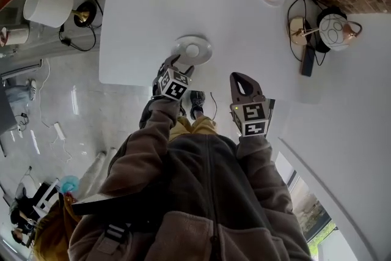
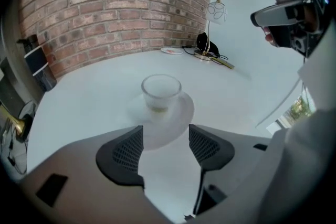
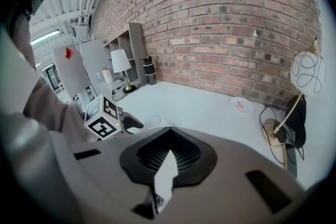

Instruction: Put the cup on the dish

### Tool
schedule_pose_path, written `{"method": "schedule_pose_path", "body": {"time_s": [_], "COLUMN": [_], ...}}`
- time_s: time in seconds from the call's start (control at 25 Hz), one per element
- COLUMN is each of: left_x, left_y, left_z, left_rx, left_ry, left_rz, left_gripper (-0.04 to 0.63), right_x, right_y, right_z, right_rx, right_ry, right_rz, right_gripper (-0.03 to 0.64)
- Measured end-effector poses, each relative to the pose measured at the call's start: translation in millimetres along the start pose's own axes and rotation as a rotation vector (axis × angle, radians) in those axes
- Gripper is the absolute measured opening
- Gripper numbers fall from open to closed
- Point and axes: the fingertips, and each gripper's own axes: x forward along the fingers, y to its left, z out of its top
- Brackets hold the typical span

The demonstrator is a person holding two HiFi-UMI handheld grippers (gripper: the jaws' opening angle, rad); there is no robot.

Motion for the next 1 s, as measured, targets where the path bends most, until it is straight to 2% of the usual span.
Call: {"method": "schedule_pose_path", "body": {"time_s": [0.12,0.24,0.28,0.32,0.44,0.52,0.6,0.72,0.8,0.84,1.0], "left_x": [-30,-69,-81,-94,-131,-158,-186,-223,-246,-256,-287], "left_y": [1,16,22,29,51,64,74,85,91,94,94], "left_z": [-19,-17,-13,-9,10,27,44,65,80,87,106], "left_rx": [-0.092,-0.155,-0.166,-0.179,-0.216,-0.221,-0.218,-0.205,-0.193,-0.185,-0.180], "left_ry": [0.020,-0.041,-0.063,-0.084,-0.158,-0.218,-0.282,-0.370,-0.424,-0.450,-0.510], "left_rz": [-0.004,0.045,0.066,0.087,0.154,0.207,0.254,0.302,0.330,0.341,0.348], "left_gripper": [0.258,0.256,0.232,0.176,0.167,0.090,0.049,0.048,0.006,0.006,0.006], "right_x": [-2,-2,-2,-3,-7,-12,-19,-30,-37,-40,-50], "right_y": [5,7,9,12,22,26,31,39,43,45,48], "right_z": [11,27,34,42,67,82,95,114,125,130,147], "right_rx": [-0.005,0.012,0.013,0.010,-0.017,-0.040,-0.053,-0.068,-0.082,-0.087,-0.092], "right_ry": [-0.028,-0.059,-0.072,-0.087,-0.140,-0.173,-0.200,-0.239,-0.260,-0.270,-0.303], "right_rz": [0.006,0.007,0.008,0.011,0.028,0.030,0.030,0.034,0.035,0.033,0.025], "right_gripper": [0.002,0.003,0.002,0.002,0.002,0.002,0.002,0.002,0.002,0.003,0.003]}}
